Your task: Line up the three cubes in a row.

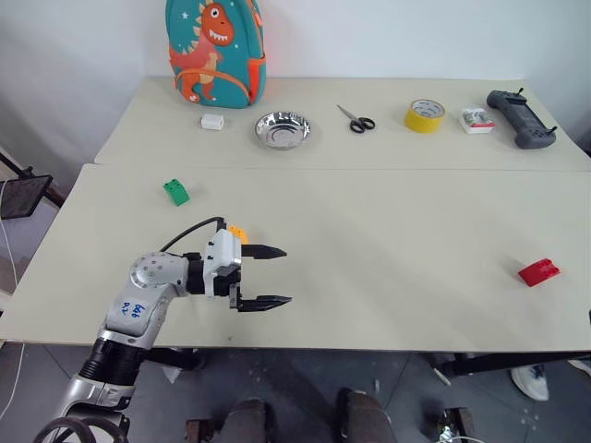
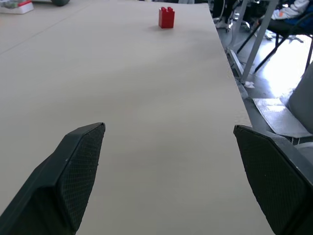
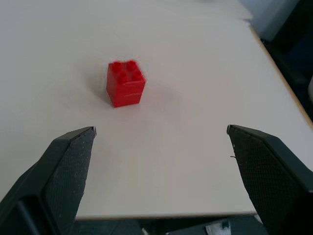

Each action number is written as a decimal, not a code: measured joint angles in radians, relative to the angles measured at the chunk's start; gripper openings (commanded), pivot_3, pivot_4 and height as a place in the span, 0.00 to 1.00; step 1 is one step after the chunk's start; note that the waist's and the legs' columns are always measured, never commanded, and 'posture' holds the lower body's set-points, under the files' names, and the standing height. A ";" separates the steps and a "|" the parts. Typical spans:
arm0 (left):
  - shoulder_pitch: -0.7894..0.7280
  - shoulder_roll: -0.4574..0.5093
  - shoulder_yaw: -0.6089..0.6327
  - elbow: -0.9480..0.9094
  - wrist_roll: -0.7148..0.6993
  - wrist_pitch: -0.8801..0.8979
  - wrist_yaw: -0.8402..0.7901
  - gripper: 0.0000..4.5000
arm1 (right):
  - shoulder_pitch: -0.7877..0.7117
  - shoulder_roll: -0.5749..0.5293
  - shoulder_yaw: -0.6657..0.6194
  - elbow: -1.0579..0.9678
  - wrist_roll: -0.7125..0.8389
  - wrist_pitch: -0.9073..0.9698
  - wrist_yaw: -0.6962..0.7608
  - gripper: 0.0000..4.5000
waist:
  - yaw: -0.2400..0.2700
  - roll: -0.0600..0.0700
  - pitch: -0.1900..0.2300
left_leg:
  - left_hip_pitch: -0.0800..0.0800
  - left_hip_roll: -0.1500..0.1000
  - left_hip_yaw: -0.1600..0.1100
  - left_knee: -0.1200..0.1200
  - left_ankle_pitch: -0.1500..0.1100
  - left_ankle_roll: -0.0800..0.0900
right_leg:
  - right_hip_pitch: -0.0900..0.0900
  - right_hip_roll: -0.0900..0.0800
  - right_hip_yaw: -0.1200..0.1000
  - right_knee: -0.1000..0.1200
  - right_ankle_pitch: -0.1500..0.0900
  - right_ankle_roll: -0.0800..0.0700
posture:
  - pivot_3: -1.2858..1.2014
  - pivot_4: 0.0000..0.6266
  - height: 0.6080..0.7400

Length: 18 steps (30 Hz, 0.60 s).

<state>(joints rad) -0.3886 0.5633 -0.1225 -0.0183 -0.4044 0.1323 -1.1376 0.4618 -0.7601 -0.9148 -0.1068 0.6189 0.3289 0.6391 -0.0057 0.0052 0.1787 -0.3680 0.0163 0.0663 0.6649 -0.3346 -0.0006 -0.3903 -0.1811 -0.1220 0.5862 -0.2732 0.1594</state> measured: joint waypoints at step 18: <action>0.070 0.006 -0.007 -0.093 0.016 0.039 0.034 1.00 | -0.744 -0.396 0.601 0.830 -0.341 -0.137 0.446 1.00 | 0.019 -0.002 0.001 | -0.003 -0.001 0.001 0.005 -0.001 0.001 | -0.001 -0.001 0.000 0.000 0.001 0.002 | 0.52 0.24 1.00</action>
<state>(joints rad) -0.3189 0.5692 -0.1300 -0.1117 -0.3883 0.1711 -1.1038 -0.2819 -1.1563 -0.3139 0.7232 0.2782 0.1916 1.0856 0.0133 0.0036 0.1800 -0.3710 0.0158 0.0677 0.6703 -0.3351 0.0006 -0.3908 -0.1817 -0.1217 0.5860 -0.2721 0.1611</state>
